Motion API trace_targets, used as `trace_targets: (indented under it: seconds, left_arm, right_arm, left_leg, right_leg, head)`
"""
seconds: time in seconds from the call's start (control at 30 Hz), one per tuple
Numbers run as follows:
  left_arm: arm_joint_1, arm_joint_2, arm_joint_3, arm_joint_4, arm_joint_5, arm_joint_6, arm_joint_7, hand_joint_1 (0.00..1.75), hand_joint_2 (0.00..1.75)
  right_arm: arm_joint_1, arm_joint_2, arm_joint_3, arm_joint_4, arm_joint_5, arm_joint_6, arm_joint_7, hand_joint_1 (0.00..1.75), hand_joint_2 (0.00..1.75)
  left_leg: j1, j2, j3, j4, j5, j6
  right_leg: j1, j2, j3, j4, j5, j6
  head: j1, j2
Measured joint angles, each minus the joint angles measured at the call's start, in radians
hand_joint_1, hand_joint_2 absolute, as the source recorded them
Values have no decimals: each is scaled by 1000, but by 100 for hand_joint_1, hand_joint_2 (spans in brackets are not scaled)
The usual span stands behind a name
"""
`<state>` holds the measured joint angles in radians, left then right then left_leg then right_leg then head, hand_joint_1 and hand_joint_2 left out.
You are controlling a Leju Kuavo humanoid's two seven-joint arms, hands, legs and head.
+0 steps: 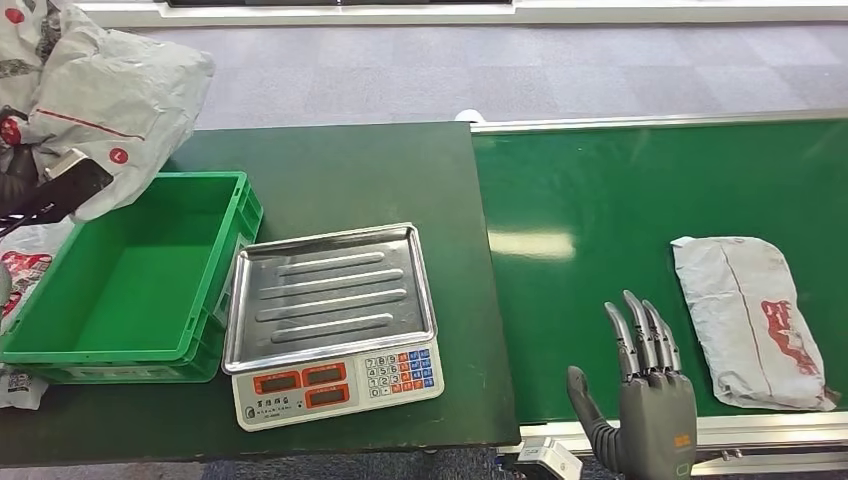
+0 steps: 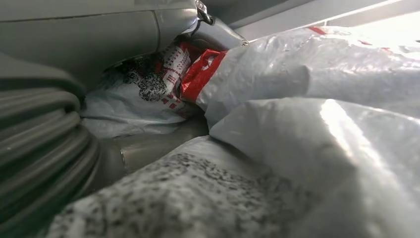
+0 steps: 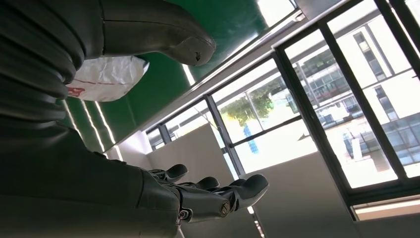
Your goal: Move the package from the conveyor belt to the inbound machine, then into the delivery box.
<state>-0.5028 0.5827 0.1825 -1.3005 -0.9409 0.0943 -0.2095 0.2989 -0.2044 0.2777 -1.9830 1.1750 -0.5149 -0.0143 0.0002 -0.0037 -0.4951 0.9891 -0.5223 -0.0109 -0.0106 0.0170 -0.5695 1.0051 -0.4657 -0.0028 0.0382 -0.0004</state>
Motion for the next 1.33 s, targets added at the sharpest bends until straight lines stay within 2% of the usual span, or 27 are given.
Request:
trace_targets:
  seconds: [0.17, 0.3, 0.5, 0.57, 0.63, 0.7, 0.93, 1.17, 1.33]
  left_arm:
    - [160, -4, 79, 8, -2, 11, -35, 175, 175]
    - [286, -41, 133, 5, -45, 37, -38, 175, 175]
    - [412, -122, 206, -6, -78, 44, -47, 175, 175]
    - [436, -146, 214, -7, -95, 41, -44, 87, 175]
    - [447, -162, 218, -6, -117, 43, -35, 0, 87]
    - [449, -178, 221, -4, -135, 52, -23, 0, 0]
    - [451, -243, 247, -39, -71, 85, -31, 0, 0]
    - [452, -271, 267, -72, -38, 99, -40, 0, 0]
    - [465, -327, 310, -177, 195, 191, -99, 0, 0]
  right_arm:
    - [9, 13, 0, -7, 1, 16, 8, 0, 175]
    - [16, 21, 0, -8, 4, 18, 12, 0, 175]
    - [28, 33, 0, -14, 16, 24, 14, 0, 175]
    - [30, 39, 0, -16, 24, 29, 16, 0, 175]
    - [31, 44, 0, -17, 28, 30, 17, 0, 175]
    - [32, 46, 0, -17, 30, 30, 17, 0, 175]
    - [33, 52, 0, -22, 45, 31, 17, 0, 175]
    - [33, 55, 0, -25, 47, 31, 17, 0, 175]
    - [29, 56, 0, -25, 31, 43, 9, 0, 175]
  left_leg:
    - [0, 2, 0, 0, -1, -1]
    - [0, 2, -1, 0, -1, 0]
    - [-1, 1, -1, 0, -1, 0]
    - [-1, 1, -1, 0, -1, 0]
    - [-1, 1, -1, 0, -1, 0]
    - [-1, 1, -4, 0, -1, 0]
    - [0, 1, -8, 0, -2, 0]
    - [0, 1, -8, 0, -2, 0]
    - [0, 0, -9, 0, -2, 0]
  right_leg:
    - [0, 2, -1, 0, -1, -1]
    - [0, 2, -1, -1, -1, -1]
    - [-1, 1, -1, -1, -1, 0]
    - [0, 0, -1, -1, -1, 0]
    - [0, 0, -1, -1, -1, 0]
    - [0, 0, 0, -1, -1, 0]
    - [0, -1, 0, -1, -1, 0]
    - [0, -1, 0, -1, -1, 0]
    - [0, -1, 0, -1, -1, 0]
  head:
    - [0, 0]
    - [0, 0]
    - [0, 0]
    - [0, 0]
    - [0, 0]
    - [0, 0]
    - [0, 0]
    - [0, 0]
    - [0, 0]
